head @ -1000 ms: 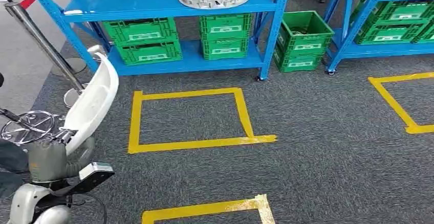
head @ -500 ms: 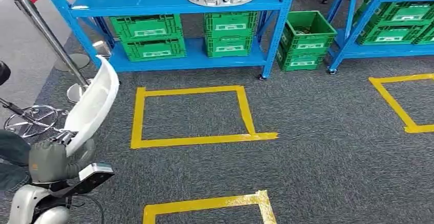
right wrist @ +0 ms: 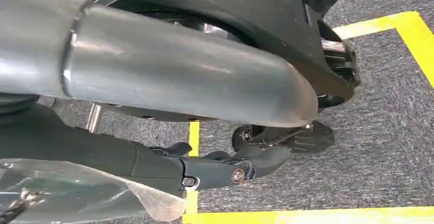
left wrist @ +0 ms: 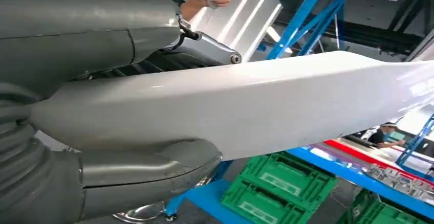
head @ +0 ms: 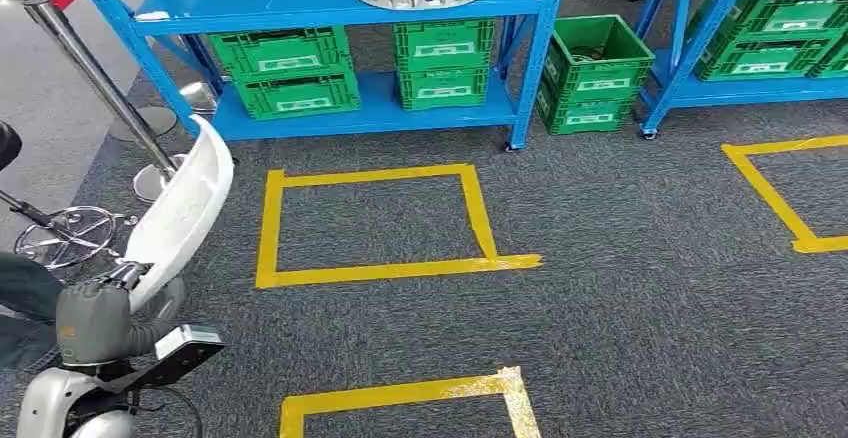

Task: Take the parts from the cabinet and place them on the table.

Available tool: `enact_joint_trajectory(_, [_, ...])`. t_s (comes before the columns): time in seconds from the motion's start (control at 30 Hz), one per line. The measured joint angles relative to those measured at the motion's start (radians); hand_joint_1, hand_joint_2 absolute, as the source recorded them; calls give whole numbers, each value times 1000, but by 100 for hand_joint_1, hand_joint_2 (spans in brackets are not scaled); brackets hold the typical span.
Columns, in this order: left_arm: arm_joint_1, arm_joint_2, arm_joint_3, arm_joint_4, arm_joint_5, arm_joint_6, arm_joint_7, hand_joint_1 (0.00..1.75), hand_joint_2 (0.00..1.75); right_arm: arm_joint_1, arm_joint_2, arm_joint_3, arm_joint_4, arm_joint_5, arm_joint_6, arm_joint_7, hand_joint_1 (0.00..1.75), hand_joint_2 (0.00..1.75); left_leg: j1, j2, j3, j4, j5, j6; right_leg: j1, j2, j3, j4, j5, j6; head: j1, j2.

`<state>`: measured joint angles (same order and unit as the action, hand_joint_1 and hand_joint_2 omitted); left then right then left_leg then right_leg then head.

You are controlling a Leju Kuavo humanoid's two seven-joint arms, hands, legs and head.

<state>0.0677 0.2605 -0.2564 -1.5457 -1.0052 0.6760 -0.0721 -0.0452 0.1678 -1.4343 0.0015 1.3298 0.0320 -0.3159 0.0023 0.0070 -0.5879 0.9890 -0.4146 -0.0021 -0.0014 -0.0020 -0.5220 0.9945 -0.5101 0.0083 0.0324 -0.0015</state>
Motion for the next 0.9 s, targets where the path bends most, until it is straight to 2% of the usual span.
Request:
enact_joint_trajectory(0.13, [5,0,2,-2,1,0,3,175,175,0,0,0,0,-5,1,-19,0,0,0,0,0,0,-2,-4,-1,0,-8,0,-1,0,0,0])
enact_joint_trajectory(0.43, [12,0,10,-5,0,0,3,175,175,1,0,1,0,-5,3,-34,0,0,-4,0,-5,3,-2,-3,-4,-1,-8,0,1,2,0,0])
enact_joint_trajectory(0.47, [14,0,11,-5,0,0,3,175,175,1,0,1,0,-2,0,-41,0,0,-6,0,-9,12,-6,1,-11,0,1,-4,6,7,1,0])
enact_joint_trajectory(0.5, [16,2,13,-5,0,0,3,175,175,1,0,2,0,7,-9,-49,0,0,-8,-1,-12,15,-5,11,-11,-2,-3,-3,7,12,-1,0])
enact_joint_trajectory(0.6, [27,8,24,-11,-3,3,3,175,175,0,0,15,0,27,-34,-67,0,0,-9,-4,-8,-4,2,26,-7,-7,4,-15,11,19,-1,0])
enact_joint_trajectory(0.63, [29,7,24,-13,-3,4,3,175,175,1,-1,18,0,29,-35,-69,0,0,5,-5,5,-30,17,25,-7,-6,-3,-2,-3,19,0,0])
enact_joint_trajectory(0.67, [27,7,24,-13,-3,6,3,175,175,0,-1,20,0,29,-36,-72,0,0,6,-9,7,-39,22,30,-4,-2,-19,30,-33,23,4,0])
enact_joint_trajectory(0.77, [32,6,24,-13,-5,7,3,175,175,-1,-2,24,0,30,-40,-73,0,0,7,-23,-7,-33,26,30,-12,1,-119,251,-145,36,6,0])
enact_joint_trajectory(0.8, [33,5,24,-13,-6,7,3,175,175,0,-3,24,0,30,-41,-73,0,0,9,-30,-14,-30,28,27,-14,0,-139,291,-153,40,6,0])
enact_joint_trajectory(0.83, [33,5,24,-13,-6,7,3,175,175,1,-3,24,0,30,-42,-73,0,0,11,-39,-19,-26,29,23,-16,0,-130,275,-133,44,5,0])
enact_joint_trajectory(0.87, [34,5,24,-13,-7,7,3,175,175,1,-4,24,0,30,-43,-73,0,0,15,-50,-24,-20,31,17,-21,1,-96,212,-94,48,6,0])
enact_joint_trajectory(0.9, [34,5,24,-13,-7,7,3,175,175,1,-6,24,0,30,-43,-74,0,0,20,-62,-30,-13,31,10,-26,8,-47,122,-53,53,5,0])
